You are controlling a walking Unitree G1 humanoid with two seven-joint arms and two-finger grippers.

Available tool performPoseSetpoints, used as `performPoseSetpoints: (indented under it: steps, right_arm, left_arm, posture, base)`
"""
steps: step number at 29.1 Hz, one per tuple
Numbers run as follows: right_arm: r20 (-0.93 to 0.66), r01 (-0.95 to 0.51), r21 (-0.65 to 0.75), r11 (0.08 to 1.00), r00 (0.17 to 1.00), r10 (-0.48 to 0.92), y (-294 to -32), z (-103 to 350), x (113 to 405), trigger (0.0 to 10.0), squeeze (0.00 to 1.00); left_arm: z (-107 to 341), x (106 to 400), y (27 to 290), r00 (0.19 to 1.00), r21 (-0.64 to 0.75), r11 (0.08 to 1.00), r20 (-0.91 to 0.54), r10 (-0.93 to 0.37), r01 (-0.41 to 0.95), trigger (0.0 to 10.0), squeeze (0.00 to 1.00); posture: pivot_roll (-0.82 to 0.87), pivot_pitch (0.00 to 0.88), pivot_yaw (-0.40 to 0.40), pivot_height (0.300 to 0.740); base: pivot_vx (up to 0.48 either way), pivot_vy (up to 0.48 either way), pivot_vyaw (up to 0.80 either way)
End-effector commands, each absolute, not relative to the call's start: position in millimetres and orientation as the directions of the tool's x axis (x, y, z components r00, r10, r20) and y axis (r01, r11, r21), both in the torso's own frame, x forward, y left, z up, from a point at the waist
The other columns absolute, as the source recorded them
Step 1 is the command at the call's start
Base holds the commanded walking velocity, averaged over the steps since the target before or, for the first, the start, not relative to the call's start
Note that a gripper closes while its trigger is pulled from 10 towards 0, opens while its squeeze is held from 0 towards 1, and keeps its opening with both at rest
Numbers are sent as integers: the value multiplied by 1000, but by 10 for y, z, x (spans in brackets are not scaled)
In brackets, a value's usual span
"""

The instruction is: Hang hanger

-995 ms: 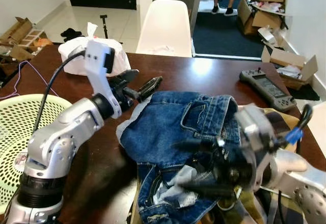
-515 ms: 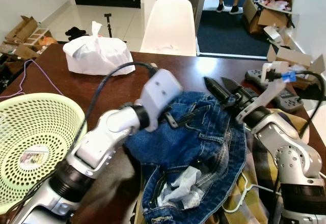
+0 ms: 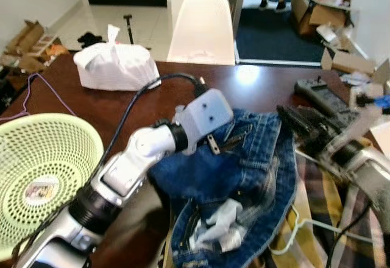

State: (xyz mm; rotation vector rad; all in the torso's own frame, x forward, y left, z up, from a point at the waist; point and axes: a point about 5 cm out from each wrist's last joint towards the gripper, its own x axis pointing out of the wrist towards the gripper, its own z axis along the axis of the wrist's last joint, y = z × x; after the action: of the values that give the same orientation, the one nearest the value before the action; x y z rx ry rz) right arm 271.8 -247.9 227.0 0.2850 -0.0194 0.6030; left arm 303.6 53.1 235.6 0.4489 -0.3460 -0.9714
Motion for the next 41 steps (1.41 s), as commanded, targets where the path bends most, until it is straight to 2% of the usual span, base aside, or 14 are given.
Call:
performPoseSetpoints:
  steps: [1, 7, 15, 24, 29, 31, 35, 36, 37, 38, 39, 41]
  right_arm:
    - [104, -583, 263, 769, 810, 578, -2453, 2285, 2683, 10000, 0]
    - [77, -629, 277, 727, 768, 636, -2275, 2215, 2645, 10000, 0]
    - [-30, -532, 251, 809, 831, 556, -2168, 2095, 2831, 10000, 0]
    - [-48, -526, 235, 817, 833, 550, -2190, 2092, 2820, 10000, 0]
    - [-76, -574, 231, 785, 794, 603, -2238, 2079, 2704, 10000, 0]
    - [-60, -641, 243, 728, 739, 671, -2211, 2100, 2596, 10000, 0]
    - [-47, -671, 246, 699, 712, 700, -2192, 2114, 2551, 10000, 0]
    - [-37, -707, 244, 664, 678, 735, -2158, 2126, 2498, 10000, 0]
    - [-35, -720, 243, 650, 663, 748, -2133, 2126, 2479, 8510, 0]
    - [-35, -720, 243, 650, 663, 748, -2133, 2126, 2479, 8510, 0]
    - [-46, -714, 241, 658, 669, 742, -2111, 2100, 2495, 0, 0]
    - [-46, -705, 240, 668, 679, 733, -2080, 2083, 2524, 0, 0]
  left_arm:
    - [2370, 3010, 576, 518, 530, 478, 84, -851, 701, 10000, 0]
    - [2379, 2983, 663, 534, 509, 515, 121, -837, 690, 10000, 0]
    - [2403, 2951, 774, 521, 447, 526, 146, -841, 724, 10000, 0]
    - [2441, 2953, 882, 544, 434, 553, 160, -824, 711, 10000, 0]
    - [2448, 2949, 904, 552, 434, 562, 163, -818, 704, 10000, 0]
    - [2452, 2948, 911, 553, 433, 563, 164, -817, 704, 10000, 0]
    - [2454, 2949, 913, 553, 433, 564, 165, -817, 703, 10000, 0]
    - [2459, 2952, 919, 555, 432, 566, 165, -815, 703, 10000, 0]
    - [2464, 2954, 924, 556, 432, 567, 165, -815, 702, 10000, 0]
    - [2464, 2954, 924, 556, 432, 567, 165, -815, 702, 10000, 0]
    - [2468, 2954, 924, 556, 433, 567, 166, -814, 701, 10000, 0]
    - [2475, 2954, 922, 556, 433, 568, 168, -814, 700, 10000, 0]
  posture:
    - [-24, 172, 23, 740]
    - [-22, 164, 26, 740]
    - [-12, 166, 25, 740]
    - [-10, 171, 21, 740]
    - [-14, 173, 22, 740]
    - [-14, 172, 23, 740]
    - [-14, 172, 23, 740]
    - [-14, 174, 22, 740]
    - [-14, 173, 23, 740]
    - [-14, 173, 23, 740]
    - [-16, 173, 23, 740]
    - [-15, 172, 22, 740]
  base:
    - [0, 0, 0]
    - [0, 0, 0]
    - [0, 0, 0]
    - [0, 0, 0]
    - [0, 0, 0]
    - [0, 0, 0]
    - [0, 0, 0]
    - [0, 0, 0]
    - [0, 0, 0]
    - [0, 0, 0]
    - [0, 0, 0]
    - [0, 0, 0]
